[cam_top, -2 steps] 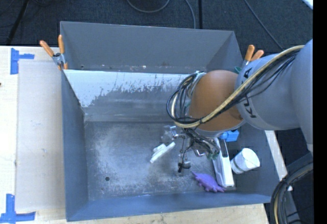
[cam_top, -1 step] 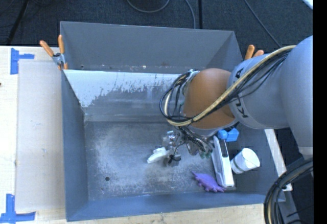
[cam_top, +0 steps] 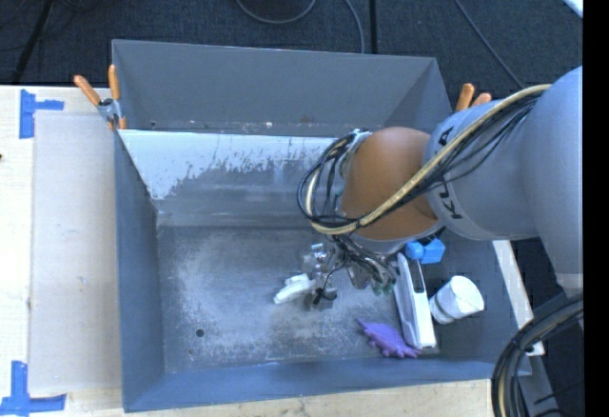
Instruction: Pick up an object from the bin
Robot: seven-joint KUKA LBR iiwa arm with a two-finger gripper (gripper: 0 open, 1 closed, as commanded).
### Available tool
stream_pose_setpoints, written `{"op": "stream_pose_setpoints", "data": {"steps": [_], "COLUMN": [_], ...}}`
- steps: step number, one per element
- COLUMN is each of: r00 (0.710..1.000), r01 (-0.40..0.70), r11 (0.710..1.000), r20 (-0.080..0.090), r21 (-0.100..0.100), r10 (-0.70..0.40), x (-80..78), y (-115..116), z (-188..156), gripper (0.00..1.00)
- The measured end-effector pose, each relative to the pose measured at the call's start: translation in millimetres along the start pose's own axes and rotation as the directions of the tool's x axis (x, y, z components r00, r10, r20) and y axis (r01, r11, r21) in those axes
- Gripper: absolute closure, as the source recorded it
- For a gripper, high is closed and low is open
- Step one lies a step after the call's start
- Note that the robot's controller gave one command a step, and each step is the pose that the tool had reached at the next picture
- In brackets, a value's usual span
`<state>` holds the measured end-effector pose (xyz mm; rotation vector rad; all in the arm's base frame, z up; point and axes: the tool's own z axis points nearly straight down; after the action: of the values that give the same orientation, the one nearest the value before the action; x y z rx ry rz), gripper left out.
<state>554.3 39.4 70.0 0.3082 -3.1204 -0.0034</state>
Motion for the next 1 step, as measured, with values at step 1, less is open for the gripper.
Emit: {"op": "stream_pose_setpoints", "data": {"steps": [1], "r00": [1.0], "r01": [0.011], "r11": [1.0], "r20": [-0.01], "r21": [-0.001], "r10": [-0.011], "x": [2.8], "y": [3.8], "z": [-37.4], "gripper": [1.0]}}
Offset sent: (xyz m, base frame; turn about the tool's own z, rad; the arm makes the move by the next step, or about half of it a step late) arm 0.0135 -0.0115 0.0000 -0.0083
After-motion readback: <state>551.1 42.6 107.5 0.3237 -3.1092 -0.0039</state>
